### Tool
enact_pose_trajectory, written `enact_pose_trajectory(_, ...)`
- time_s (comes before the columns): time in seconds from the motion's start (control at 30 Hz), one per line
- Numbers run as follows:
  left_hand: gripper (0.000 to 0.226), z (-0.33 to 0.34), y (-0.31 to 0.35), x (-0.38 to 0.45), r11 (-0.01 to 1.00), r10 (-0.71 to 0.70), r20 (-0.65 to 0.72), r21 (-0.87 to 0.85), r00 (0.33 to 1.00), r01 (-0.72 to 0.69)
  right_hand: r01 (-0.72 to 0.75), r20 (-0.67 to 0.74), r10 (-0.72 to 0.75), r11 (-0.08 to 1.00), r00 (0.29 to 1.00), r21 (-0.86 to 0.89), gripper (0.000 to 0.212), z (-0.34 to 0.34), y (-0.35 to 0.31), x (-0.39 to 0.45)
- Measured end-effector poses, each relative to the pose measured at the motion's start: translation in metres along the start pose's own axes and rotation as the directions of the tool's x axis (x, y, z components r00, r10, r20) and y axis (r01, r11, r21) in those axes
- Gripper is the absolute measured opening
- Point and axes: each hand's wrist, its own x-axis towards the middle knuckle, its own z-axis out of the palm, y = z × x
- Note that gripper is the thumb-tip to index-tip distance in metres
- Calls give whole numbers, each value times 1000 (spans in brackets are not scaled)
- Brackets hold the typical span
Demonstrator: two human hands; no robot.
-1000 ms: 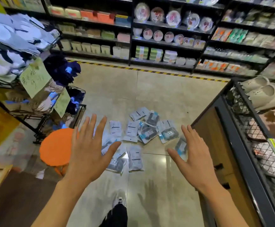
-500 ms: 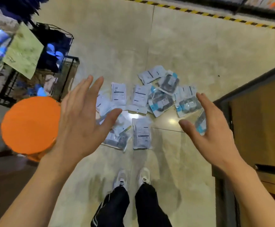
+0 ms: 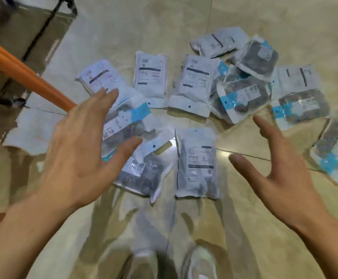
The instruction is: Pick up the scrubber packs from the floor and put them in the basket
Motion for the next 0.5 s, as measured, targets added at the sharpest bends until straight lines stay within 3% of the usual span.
enact_pose_trajectory(0.27, 81, 101, -44, -7, 1000, 19, 7, 7, 1000, -19, -5, -32, 5, 1000, 999, 2, 81, 95, 69, 22)
enact_pose_trajectory(0.5, 75, 104, -51, -19, 978, -163, -3, -132, 987, 161, -229, 58, 224, 968, 973, 106, 83, 124, 84, 28)
